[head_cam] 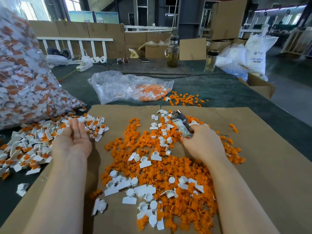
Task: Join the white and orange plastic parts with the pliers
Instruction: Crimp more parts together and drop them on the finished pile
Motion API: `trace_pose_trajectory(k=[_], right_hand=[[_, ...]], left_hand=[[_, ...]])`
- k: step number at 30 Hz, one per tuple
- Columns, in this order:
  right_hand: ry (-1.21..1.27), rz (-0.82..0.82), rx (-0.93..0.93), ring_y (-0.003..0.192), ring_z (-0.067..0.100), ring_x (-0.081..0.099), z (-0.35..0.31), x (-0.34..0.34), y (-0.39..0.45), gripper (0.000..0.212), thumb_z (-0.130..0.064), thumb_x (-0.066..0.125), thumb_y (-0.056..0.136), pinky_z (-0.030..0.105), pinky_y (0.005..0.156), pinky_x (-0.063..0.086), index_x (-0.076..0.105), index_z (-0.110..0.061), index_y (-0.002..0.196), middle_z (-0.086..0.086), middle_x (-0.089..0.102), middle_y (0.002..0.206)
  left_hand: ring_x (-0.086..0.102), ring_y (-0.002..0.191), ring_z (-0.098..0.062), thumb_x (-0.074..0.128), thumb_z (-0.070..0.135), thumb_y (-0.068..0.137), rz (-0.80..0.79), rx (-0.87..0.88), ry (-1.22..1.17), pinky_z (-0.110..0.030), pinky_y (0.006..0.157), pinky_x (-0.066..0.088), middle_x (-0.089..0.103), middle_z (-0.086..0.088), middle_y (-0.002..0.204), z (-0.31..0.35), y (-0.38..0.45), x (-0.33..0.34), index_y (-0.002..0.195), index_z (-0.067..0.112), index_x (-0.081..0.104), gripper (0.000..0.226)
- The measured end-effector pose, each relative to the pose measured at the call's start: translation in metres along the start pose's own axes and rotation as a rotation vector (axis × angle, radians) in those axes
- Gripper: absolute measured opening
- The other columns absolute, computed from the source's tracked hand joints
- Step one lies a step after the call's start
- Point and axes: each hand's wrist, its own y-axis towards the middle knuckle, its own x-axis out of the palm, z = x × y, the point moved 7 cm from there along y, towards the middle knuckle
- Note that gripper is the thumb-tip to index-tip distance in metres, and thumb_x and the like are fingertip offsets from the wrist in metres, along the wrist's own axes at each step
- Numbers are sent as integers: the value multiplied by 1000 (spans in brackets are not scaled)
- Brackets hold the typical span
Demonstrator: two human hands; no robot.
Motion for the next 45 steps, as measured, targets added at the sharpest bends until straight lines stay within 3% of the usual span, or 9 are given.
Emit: trace_pose_trajectory(k=[8,12,16,21,26,29,32,39,45], right_hand=[[-82,-83,-64,73,14,56,-16,16,-3,28,-55,61,85,27,52,42,51,-30,86,-11,51,75],[-136,-43,-59,69,12,50,-22,17,-5,32,-58,62,84,25,47,36,54,-28,88,-11,48,73],[-136,-51,-37,67,11,50,-22,18,-5,28,-51,66,84,24,46,34,57,-27,93,-10,50,75],[-113,-79,-25,68,11,52,-23,19,-5,23,-45,65,85,25,47,35,58,-25,95,-8,53,78],[-108,-60,-13,67,12,52,-23,17,-5,23,-46,63,85,26,48,36,52,-26,88,-7,52,76],[-89,-8,-9,68,14,51,-23,12,-4,23,-45,63,83,25,47,35,50,-27,87,-9,50,74],[-47,55,-8,63,9,44,-22,4,-4,25,-46,65,81,24,45,32,46,-30,85,-14,43,69],[200,125,-64,62,4,44,-23,-10,-5,21,-35,65,80,22,48,29,47,-26,86,-15,45,70],[432,151,-113,84,13,62,-29,-18,-9,19,-30,67,87,33,68,54,64,-19,102,-6,66,93]], left_hand=[[75,83,-13,52,15,101,-89,47,-50,-26,64,60,73,-9,108,6,4,2,132,10,56,32],[62,70,-3,65,24,93,-251,70,690,-17,62,52,68,6,83,-15,-8,20,111,12,65,21],[57,72,-7,76,41,65,-641,149,1418,-25,68,44,68,14,69,-53,-46,37,90,22,71,31],[57,63,-5,78,56,68,-989,219,2039,-21,61,44,64,7,70,-101,-75,27,82,21,65,40],[53,77,-6,72,70,67,-1050,392,2429,-37,79,42,61,11,81,-114,-76,21,80,27,59,47],[54,80,-3,76,59,73,-1096,380,2404,-39,87,43,62,13,84,-115,-76,21,80,29,62,34],[61,70,-6,80,44,77,-1081,328,2297,-28,68,50,66,8,80,-115,-75,20,82,27,64,24],[70,76,-13,79,28,82,-787,381,1774,-25,66,55,73,2,82,-95,-69,33,94,21,66,20],[74,73,-11,77,15,82,-684,194,1330,-19,63,58,77,5,81,-87,-69,31,99,22,75,18]])
